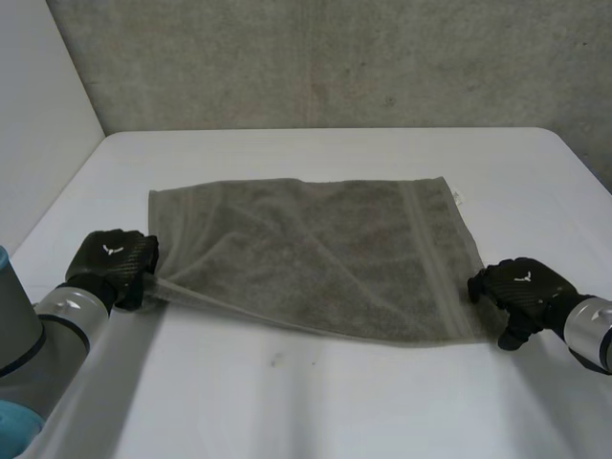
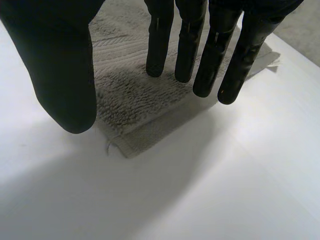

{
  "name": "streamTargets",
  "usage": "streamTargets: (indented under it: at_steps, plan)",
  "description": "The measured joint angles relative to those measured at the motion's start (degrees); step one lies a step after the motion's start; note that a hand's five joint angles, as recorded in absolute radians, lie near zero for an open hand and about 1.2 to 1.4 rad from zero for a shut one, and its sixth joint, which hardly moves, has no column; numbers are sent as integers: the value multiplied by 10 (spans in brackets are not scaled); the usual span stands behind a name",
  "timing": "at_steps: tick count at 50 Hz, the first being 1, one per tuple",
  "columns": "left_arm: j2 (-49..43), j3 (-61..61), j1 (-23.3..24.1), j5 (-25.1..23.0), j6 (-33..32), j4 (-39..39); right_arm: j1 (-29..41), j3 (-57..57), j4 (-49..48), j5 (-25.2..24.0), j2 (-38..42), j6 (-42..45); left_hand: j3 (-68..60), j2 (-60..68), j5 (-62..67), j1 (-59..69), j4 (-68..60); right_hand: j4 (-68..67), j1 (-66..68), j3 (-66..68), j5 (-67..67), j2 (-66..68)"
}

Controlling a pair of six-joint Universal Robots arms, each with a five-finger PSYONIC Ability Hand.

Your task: Fold the towel.

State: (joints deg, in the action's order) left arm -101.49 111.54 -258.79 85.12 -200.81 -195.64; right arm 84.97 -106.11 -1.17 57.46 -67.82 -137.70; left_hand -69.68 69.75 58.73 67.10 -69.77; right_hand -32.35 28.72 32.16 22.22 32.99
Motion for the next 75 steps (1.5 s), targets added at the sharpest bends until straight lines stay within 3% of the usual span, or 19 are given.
streamTargets:
  at_steps: [31, 33, 36, 46, 50, 58, 59, 62, 75]
  plan:
    - [-5, 2, 6, -1, 1, 2, 7, 40, -57, -9, 55, -10, 0, 0, 0, 0, 0, -114, 87, 117, 95, 109]
    - [-5, 2, 6, -1, 1, 3, 8, 44, -59, -8, 59, -11, 0, 0, 0, 0, 0, -157, 127, 159, 135, 156]
    - [-5, 2, 6, -1, 1, 3, 8, 52, -63, -3, 66, -12, 0, 0, 0, 0, 0, -327, 254, 328, 305, 324]
    - [-7, 5, 10, 1, 1, 7, 7, 55, -87, 27, 51, -37, 13, -14, -2, 0, 13, -360, 260, 353, 334, 344]
    - [-12, 32, 27, 4, -2, 43, 3, 46, -89, 71, 15, -56, 142, -150, -132, -124, 144, -360, 260, 353, 334, 344]
    - [-14, 48, 50, 8, -2, 95, 0, 33, -85, 88, 2, -53, 286, -288, -275, -271, 289, -360, 260, 353, 336, 344]
    - [-10, 49, 57, 9, -2, 116, 0, 25, -83, 89, 0, -43, 372, -374, -363, -349, 374, -360, 260, 353, 337, 344]
    - [-4, 44, 56, 8, -2, 120, 0, 22, -82, 89, -1, -33, 423, -425, -416, -400, 426, -360, 260, 353, 337, 344]
    - [19, 4, 19, 2, 1, 112, 4, 4, -82, 87, 0, 3, 486, -486, -477, -457, 487, -360, 260, 356, 339, 344]
